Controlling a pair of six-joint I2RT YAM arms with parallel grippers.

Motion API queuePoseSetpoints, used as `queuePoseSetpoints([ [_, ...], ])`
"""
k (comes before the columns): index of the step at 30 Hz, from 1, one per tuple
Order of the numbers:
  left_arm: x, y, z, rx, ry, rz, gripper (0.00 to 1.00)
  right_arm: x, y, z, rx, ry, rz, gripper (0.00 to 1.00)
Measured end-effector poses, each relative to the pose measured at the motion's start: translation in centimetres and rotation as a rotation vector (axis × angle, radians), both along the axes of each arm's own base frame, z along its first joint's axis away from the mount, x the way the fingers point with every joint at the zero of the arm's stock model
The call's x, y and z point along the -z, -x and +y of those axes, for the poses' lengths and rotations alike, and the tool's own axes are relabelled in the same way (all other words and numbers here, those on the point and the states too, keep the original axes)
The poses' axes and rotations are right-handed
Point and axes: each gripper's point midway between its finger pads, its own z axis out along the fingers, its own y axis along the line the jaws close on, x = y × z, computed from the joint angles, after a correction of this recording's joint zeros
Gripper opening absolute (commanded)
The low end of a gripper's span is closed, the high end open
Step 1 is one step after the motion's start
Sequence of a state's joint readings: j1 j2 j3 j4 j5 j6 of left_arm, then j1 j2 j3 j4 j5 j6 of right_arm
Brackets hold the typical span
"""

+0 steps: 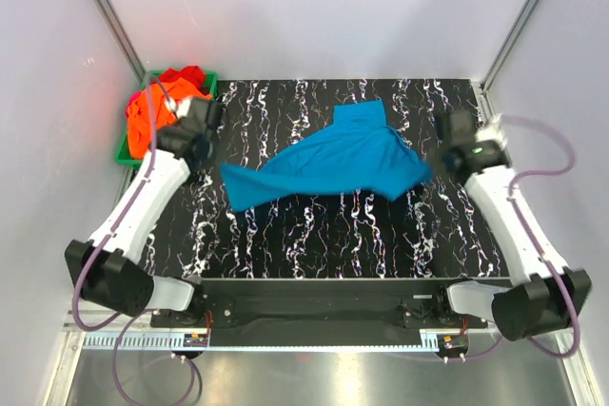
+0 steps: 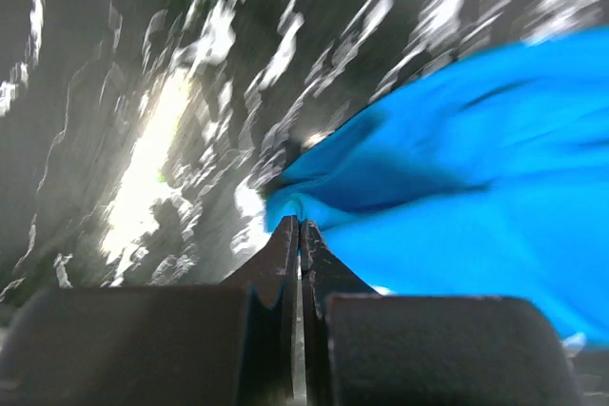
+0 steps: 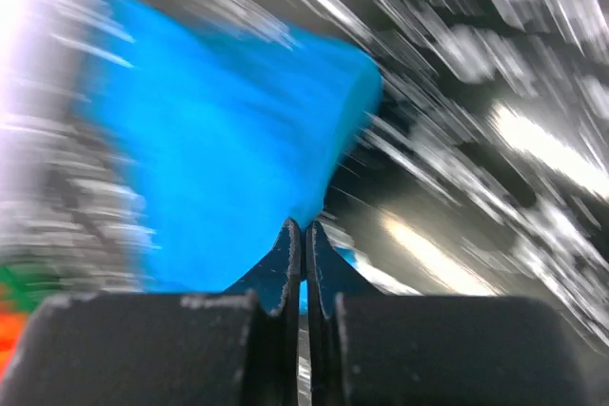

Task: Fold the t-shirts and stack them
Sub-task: Flatten the tshirt out

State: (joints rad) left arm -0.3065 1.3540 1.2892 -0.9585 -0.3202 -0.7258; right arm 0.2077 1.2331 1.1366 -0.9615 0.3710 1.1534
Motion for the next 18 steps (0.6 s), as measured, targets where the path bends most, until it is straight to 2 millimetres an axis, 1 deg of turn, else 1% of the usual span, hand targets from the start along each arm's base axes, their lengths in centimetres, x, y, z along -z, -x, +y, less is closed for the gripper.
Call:
queuePoseSetpoints([
  [1,-2.1,-0.9,-0.2,-0.010,0.019,-0.052,0.00,-3.7,-1.6,-0.4,0.002,0.024,-0.097,0.00],
  [2,-4.6,-1.7,-0.4,-0.020,0.045,-0.117,0.00,-8.3,-2.8,-0.9,0.002,0.052,-0.209,0.00],
  [3,-7.1,-2.3,-0.6,-0.030,0.073,-0.184,0.00,-12.5,-3.3,-1.5,0.007,0.078,-0.302,0.00],
  [4,-9.6,-2.6,-0.6,-0.038,0.102,-0.250,0.00,-16.4,-3.3,-2.1,0.016,0.101,-0.394,0.00],
  [5,-11.5,-2.5,-0.7,-0.045,0.124,-0.294,0.00,-19.7,-2.7,-2.8,0.026,0.122,-0.473,0.00],
  [7,-16.2,-1.9,-0.7,-0.058,0.188,-0.407,0.00,-24.7,-0.7,-3.9,0.027,0.160,-0.592,0.00],
  [9,-20.5,-0.6,-0.8,-0.058,0.262,-0.506,0.00,-28.4,1.6,-4.7,0.012,0.197,-0.683,0.00],
  [10,-22.1,0.1,-0.8,-0.053,0.290,-0.544,0.00,-29.8,2.3,-4.9,0.005,0.208,-0.716,0.00],
  [12,-25.7,2.1,-0.9,-0.035,0.359,-0.626,0.00,-32.9,4.6,-5.5,-0.007,0.235,-0.792,0.00],
  [15,-30.3,5.8,-0.6,-0.011,0.439,-0.721,0.00,-36.4,7.6,-6.2,-0.016,0.262,-0.885,0.00],
  [16,-32.0,6.8,-0.5,0.000,0.465,-0.760,0.00,-37.4,8.5,-6.3,-0.018,0.264,-0.912,0.00],
  [18,-34.8,8.7,-0.6,0.027,0.518,-0.820,0.00,-39.5,10.6,-6.5,-0.025,0.258,-0.976,0.00],
])
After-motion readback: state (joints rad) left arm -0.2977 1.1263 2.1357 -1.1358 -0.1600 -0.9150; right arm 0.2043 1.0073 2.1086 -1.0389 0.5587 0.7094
